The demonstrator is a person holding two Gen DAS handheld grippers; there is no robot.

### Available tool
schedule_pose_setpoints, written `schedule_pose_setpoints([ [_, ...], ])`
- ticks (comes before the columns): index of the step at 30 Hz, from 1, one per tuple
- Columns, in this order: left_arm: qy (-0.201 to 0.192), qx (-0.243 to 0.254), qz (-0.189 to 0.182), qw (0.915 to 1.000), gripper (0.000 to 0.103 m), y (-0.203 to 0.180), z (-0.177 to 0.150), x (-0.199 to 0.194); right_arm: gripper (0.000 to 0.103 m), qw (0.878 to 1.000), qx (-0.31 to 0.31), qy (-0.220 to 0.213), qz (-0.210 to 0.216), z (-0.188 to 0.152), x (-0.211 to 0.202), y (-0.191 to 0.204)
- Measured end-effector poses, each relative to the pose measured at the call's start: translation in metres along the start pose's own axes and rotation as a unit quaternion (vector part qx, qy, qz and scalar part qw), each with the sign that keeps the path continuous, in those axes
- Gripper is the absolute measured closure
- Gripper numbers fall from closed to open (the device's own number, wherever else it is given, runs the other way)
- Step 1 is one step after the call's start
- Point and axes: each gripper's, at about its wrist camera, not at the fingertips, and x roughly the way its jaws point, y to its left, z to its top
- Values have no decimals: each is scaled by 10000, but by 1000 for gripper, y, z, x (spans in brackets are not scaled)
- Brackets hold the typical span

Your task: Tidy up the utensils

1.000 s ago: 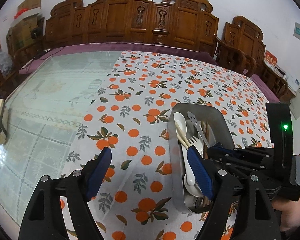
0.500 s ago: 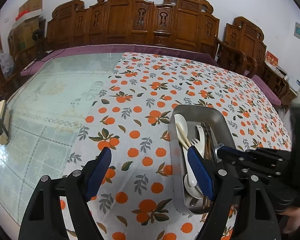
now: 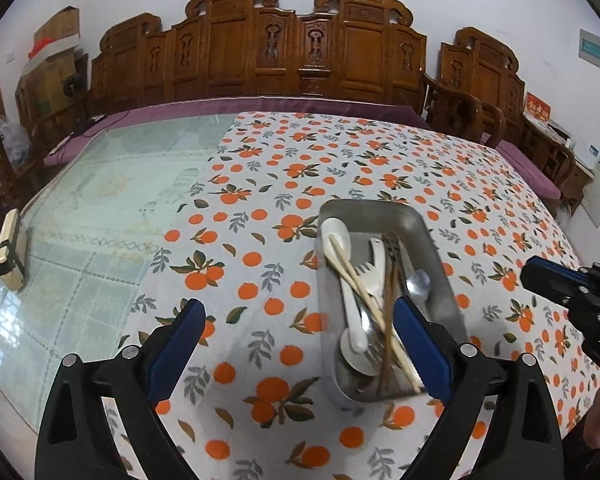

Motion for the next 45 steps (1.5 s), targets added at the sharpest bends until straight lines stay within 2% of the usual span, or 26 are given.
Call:
schedule_pose_setpoints([
  [4, -54, 36, -109, 9999, 8, -12, -2, -19, 80, 9998, 158, -125, -90, -9, -27, -12],
  [5, -67, 80, -106, 9999, 8, -16, -2, -25, 76, 9996, 200, -143, -103, -12, -32, -14],
  [7, -101, 179, -109, 9997, 8, -23, -4, -34, 62, 9993, 265, -211, -137, -16, -42, -18],
  [9, -152, 274, -138, 9994, 8, -30, -7, -47, 42, 9986, 358, -322, -200, -22, -56, -23],
  [10, -169, 304, -147, 9993, 8, -32, -8, -52, 37, 9984, 388, -359, -216, -24, -61, -24],
  [12, -214, 378, -196, 9989, 8, -40, -12, -65, 22, 9975, 454, -463, -273, -29, -74, -27],
  [15, -281, 473, -268, 9981, 8, -51, -16, -83, 6, 9961, 548, -578, -386, -37, -91, -29],
  [17, -326, 524, -285, 9977, 8, -59, -20, -94, 3, 9952, 583, -633, -472, -43, -101, -30],
  [22, -400, 516, -359, 9972, 8, -72, -28, -116, 3, 9926, 717, -647, -732, -61, -122, -35],
  [32, -594, 517, -468, 9958, 8, -90, -36, -152, 3, 9882, 865, -924, -869, -83, -165, -40],
  [40, -914, 646, -370, 9930, 8, -108, -31, -187, 3, 9839, 878, -1192, -1002, -79, -195, -38],
  [45, -1191, 670, -379, 9899, 8, -115, -23, -212, 3, 9789, 806, -1532, -1091, -70, -225, -33],
])
